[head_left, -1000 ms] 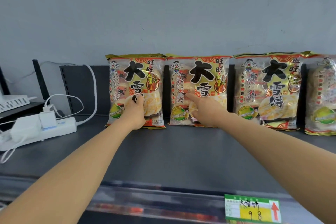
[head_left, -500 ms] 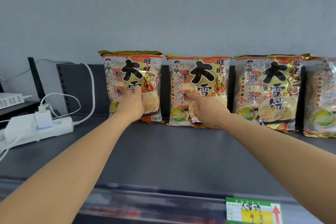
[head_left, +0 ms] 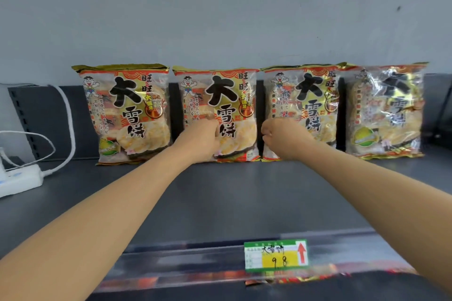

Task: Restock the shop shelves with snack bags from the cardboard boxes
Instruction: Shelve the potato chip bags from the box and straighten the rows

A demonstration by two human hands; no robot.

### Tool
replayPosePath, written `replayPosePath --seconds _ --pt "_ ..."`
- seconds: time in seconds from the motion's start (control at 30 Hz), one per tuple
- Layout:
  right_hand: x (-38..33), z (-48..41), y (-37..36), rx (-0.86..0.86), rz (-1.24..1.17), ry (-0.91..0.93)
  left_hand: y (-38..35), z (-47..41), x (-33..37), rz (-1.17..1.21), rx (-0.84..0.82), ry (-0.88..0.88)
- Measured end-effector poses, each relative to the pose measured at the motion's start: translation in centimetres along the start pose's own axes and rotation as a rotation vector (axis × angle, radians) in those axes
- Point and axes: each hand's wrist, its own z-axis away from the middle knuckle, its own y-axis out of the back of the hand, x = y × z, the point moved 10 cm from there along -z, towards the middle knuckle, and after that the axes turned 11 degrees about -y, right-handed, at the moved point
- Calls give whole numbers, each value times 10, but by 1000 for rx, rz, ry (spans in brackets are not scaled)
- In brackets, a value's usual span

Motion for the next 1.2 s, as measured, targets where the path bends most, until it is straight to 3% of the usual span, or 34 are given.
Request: replayPosePath --seconds 0.27,0.47,0.57,0.77,1.2 --pt "194 10 13 -60 165 -386 -60 -51 104 70 -185 -191" --pt "260 3 -18 -211 221 -426 -79 -71 121 30 -220 -147" --pt "260 -3 -29 -263 164 -401 -81 -73 131 29 -220 -143" --pt "252 -3 -21 -168 87 -380 -76 -72 138 46 -197 -113" --pt "163 104 46 -40 -32 21 -42 7 224 123 -111 -257"
